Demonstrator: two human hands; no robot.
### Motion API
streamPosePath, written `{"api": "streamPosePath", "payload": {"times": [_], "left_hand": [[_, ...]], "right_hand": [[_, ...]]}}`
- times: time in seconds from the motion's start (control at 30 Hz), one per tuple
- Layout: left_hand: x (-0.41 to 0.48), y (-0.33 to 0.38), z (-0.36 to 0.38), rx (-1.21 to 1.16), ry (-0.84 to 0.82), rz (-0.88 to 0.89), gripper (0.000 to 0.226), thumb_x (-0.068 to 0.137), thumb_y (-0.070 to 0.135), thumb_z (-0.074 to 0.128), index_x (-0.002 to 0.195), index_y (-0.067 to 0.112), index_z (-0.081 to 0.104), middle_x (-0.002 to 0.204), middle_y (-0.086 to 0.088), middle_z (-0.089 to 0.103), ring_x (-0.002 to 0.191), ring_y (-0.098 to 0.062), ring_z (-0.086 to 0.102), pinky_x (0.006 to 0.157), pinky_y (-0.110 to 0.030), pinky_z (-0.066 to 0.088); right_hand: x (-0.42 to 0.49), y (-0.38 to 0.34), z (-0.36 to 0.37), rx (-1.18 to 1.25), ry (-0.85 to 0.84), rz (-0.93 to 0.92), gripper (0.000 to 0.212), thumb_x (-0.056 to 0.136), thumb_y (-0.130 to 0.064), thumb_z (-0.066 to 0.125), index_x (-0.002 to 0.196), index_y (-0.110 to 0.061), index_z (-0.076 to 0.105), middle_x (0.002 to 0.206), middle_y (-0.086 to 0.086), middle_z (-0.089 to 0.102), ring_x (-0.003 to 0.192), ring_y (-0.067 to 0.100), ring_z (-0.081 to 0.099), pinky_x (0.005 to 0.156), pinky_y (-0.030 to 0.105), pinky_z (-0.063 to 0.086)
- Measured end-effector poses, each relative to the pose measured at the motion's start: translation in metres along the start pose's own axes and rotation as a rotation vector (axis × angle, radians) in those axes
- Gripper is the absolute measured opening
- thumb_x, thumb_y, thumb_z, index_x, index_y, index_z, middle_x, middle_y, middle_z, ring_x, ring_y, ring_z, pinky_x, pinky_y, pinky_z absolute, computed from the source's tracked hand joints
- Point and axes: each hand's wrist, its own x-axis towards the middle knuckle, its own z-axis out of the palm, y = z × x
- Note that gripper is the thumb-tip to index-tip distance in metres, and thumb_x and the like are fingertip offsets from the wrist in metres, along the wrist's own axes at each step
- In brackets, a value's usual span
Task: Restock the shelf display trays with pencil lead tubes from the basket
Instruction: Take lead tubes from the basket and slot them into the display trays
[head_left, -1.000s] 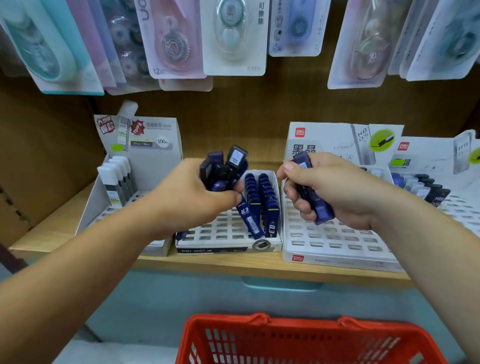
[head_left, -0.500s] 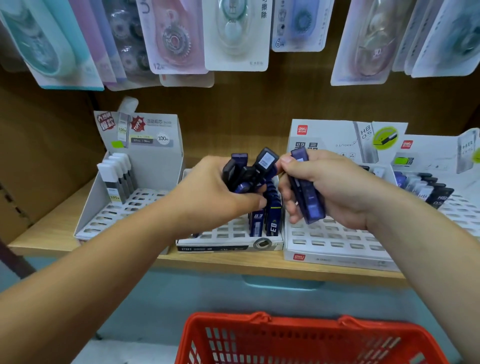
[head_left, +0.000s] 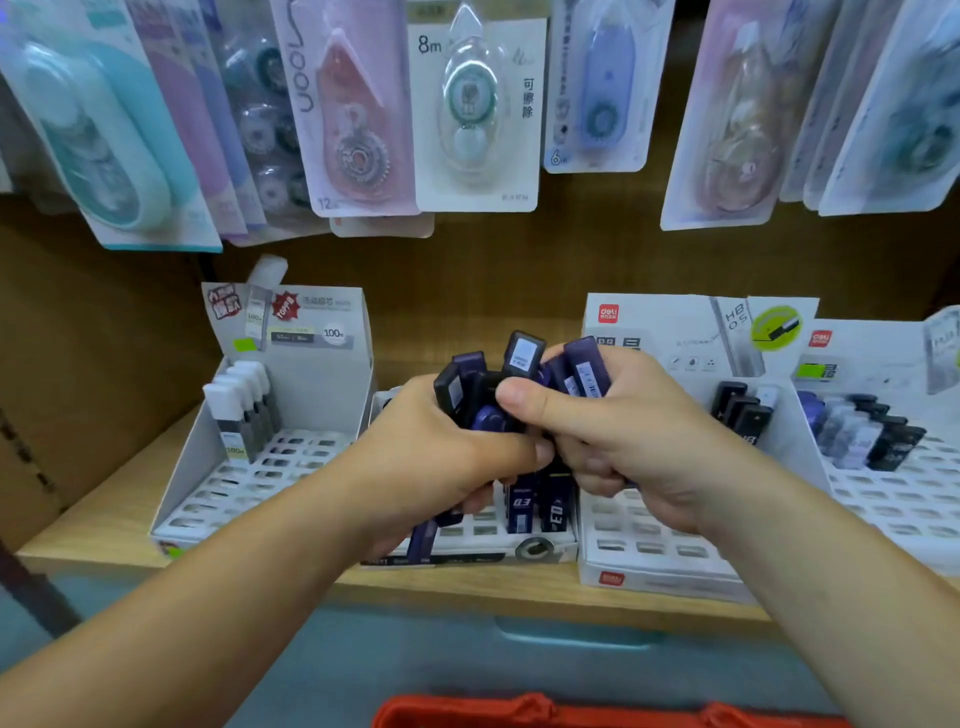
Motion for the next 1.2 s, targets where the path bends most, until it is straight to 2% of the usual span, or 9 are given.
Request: {"api": "streamPosePath", "payload": {"times": [0.07, 0.2, 0.43, 0.57, 0.63, 0.7, 0.87, 1.07, 1.2], "left_hand": [[0.001, -0.002, -0.002, -0.068, -0.011, -0.016, 0.017, 0.088, 0.005, 0.079, 0.097, -0.003, 0.067, 0.070, -0.013, 0.053, 0.053, -0.019, 0.041, 0.046, -0.029, 0.032], [0.001, -0.009, -0.008, -0.167, -0.004, -0.054, 0.010, 0.089, 0.013, 0.079, 0.095, 0.008, 0.072, 0.078, -0.019, 0.064, 0.057, -0.020, 0.049, 0.046, -0.027, 0.030], [0.000, -0.014, -0.013, -0.284, 0.005, -0.024, 0.009, 0.091, 0.014, 0.074, 0.098, 0.008, 0.076, 0.087, -0.017, 0.070, 0.060, -0.015, 0.058, 0.043, -0.021, 0.035], [0.001, -0.011, -0.005, -0.213, 0.006, -0.001, 0.011, 0.090, 0.010, 0.076, 0.081, 0.014, 0.072, 0.080, -0.015, 0.068, 0.060, -0.017, 0.055, 0.045, -0.024, 0.036], [0.001, -0.011, -0.001, -0.169, -0.004, 0.000, 0.011, 0.087, 0.013, 0.080, 0.081, 0.015, 0.072, 0.080, -0.018, 0.065, 0.061, -0.018, 0.055, 0.046, -0.026, 0.037], [0.002, -0.011, 0.002, -0.193, 0.001, -0.001, 0.009, 0.085, 0.014, 0.082, 0.087, 0.013, 0.074, 0.081, -0.019, 0.064, 0.059, -0.017, 0.054, 0.045, -0.026, 0.037], [0.002, -0.009, 0.000, -0.235, 0.021, -0.009, 0.010, 0.089, 0.002, 0.075, 0.098, 0.002, 0.076, 0.075, -0.013, 0.065, 0.055, -0.011, 0.054, 0.043, -0.024, 0.034], [0.001, -0.006, -0.016, -0.226, 0.104, -0.016, 0.007, 0.095, -0.002, 0.064, 0.100, -0.004, 0.068, 0.064, -0.006, 0.064, 0.043, -0.007, 0.047, 0.040, -0.020, 0.032], [-0.001, -0.001, -0.032, -0.195, 0.137, 0.005, 0.010, 0.095, -0.001, 0.063, 0.104, -0.001, 0.069, 0.064, -0.007, 0.062, 0.043, -0.009, 0.045, 0.040, -0.020, 0.033]], "right_hand": [[0.003, 0.003, 0.002, 0.039, 0.039, 0.002, 0.022, 0.087, -0.027, 0.081, 0.084, -0.013, 0.064, 0.049, 0.004, 0.038, 0.041, 0.015, 0.027, 0.044, 0.024, 0.021], [0.010, 0.005, 0.000, 0.117, 0.124, 0.039, 0.024, 0.095, -0.032, 0.073, 0.092, -0.012, 0.060, 0.055, 0.006, 0.043, 0.041, 0.015, 0.028, 0.043, 0.024, 0.022], [0.017, 0.010, 0.004, 0.133, 0.171, 0.009, 0.041, 0.104, -0.036, 0.059, 0.114, 0.002, 0.066, 0.099, 0.011, 0.079, 0.058, 0.017, 0.052, 0.040, 0.026, 0.028], [0.019, 0.011, 0.007, 0.128, 0.207, 0.002, 0.037, 0.100, -0.042, 0.063, 0.096, -0.005, 0.070, 0.090, 0.012, 0.078, 0.050, 0.022, 0.043, 0.040, 0.026, 0.031], [0.019, 0.011, 0.007, 0.098, 0.208, -0.005, 0.040, 0.096, -0.047, 0.068, 0.084, -0.010, 0.073, 0.083, 0.024, 0.072, 0.048, 0.022, 0.041, 0.042, 0.026, 0.032], [0.020, 0.010, 0.004, 0.105, 0.212, -0.018, 0.036, 0.098, -0.044, 0.066, 0.078, -0.016, 0.075, 0.080, 0.021, 0.070, 0.050, 0.025, 0.041, 0.042, 0.026, 0.035], [0.017, 0.004, -0.005, 0.177, 0.188, -0.009, 0.024, 0.107, -0.033, 0.053, 0.116, -0.016, 0.067, 0.098, 0.005, 0.080, 0.060, 0.030, 0.048, 0.046, 0.025, 0.039], [0.018, -0.001, -0.010, 0.032, 0.356, -0.034, 0.021, 0.107, -0.031, 0.054, 0.112, -0.015, 0.066, 0.076, 0.009, 0.076, 0.062, 0.021, 0.071, 0.044, 0.025, 0.042], [0.017, -0.007, -0.004, -0.118, 0.317, -0.107, 0.022, 0.107, -0.033, 0.052, 0.109, -0.012, 0.061, 0.062, 0.007, 0.066, 0.060, 0.028, 0.069, 0.062, 0.033, 0.057]]}}
